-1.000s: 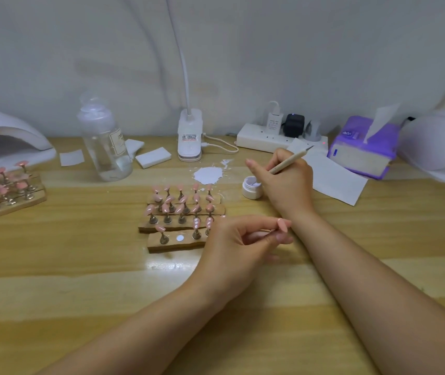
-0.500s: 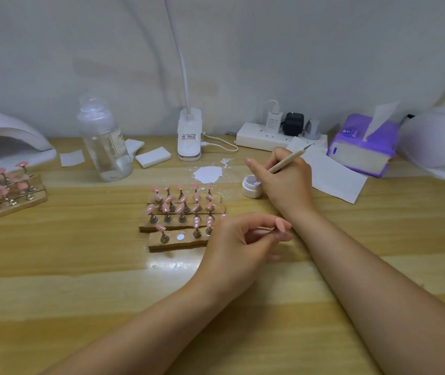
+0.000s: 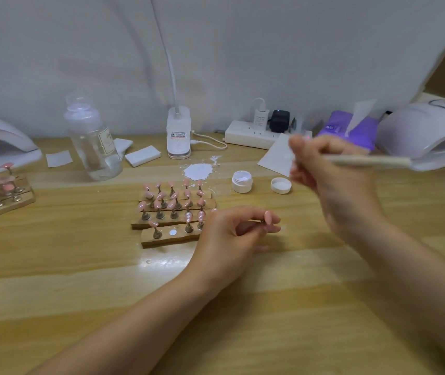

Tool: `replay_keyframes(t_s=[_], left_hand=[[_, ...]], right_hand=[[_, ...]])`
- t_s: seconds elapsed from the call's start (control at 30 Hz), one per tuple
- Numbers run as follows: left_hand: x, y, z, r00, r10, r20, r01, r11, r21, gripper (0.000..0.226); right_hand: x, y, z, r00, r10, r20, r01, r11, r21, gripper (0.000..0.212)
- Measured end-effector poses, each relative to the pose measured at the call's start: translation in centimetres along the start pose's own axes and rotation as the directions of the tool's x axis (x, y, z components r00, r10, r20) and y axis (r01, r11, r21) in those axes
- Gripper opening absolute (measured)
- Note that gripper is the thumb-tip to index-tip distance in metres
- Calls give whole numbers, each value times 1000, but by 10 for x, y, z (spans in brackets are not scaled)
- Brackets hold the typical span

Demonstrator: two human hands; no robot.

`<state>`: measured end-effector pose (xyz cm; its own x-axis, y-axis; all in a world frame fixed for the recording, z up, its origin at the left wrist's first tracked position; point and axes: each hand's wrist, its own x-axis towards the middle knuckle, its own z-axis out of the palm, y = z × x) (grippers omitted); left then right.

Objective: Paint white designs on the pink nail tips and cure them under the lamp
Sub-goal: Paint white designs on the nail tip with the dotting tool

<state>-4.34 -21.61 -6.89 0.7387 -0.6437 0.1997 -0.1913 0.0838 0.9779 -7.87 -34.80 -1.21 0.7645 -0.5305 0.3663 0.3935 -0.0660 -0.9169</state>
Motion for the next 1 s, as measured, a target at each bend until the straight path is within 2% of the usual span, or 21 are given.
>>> replay_keyframes(t_s=[0.07,0.13,0.3,0.5,0.6,1.0], left_hand=[[0,0,0,1000,2,5,-2,1000,3,22],[0,1,0,1000,8,14,-9,1000,10,28],[0,2,0,998,56,35,-59,993,101,45],[0,2,0,998,36,46,-41,992,119,52],[0,1,1,998,31,47,-36,993,116,53],[1,-1,2,998,28,56,-34,993,114,55]], right_hand=[[-19,13,-3,996,87,-11,-88,996,-13,35],[-28,20,-3,994,111,-22,-112,993,-30,40],[-32,25,4,995,101,14,-102,992,73,44],[-30,33,1,997,70,-31,-70,998,6,40],[-29,34,1,997,67,-26,-68,997,-32,36],[-29,34,2,998,68,-2,-68,998,-8,37]])
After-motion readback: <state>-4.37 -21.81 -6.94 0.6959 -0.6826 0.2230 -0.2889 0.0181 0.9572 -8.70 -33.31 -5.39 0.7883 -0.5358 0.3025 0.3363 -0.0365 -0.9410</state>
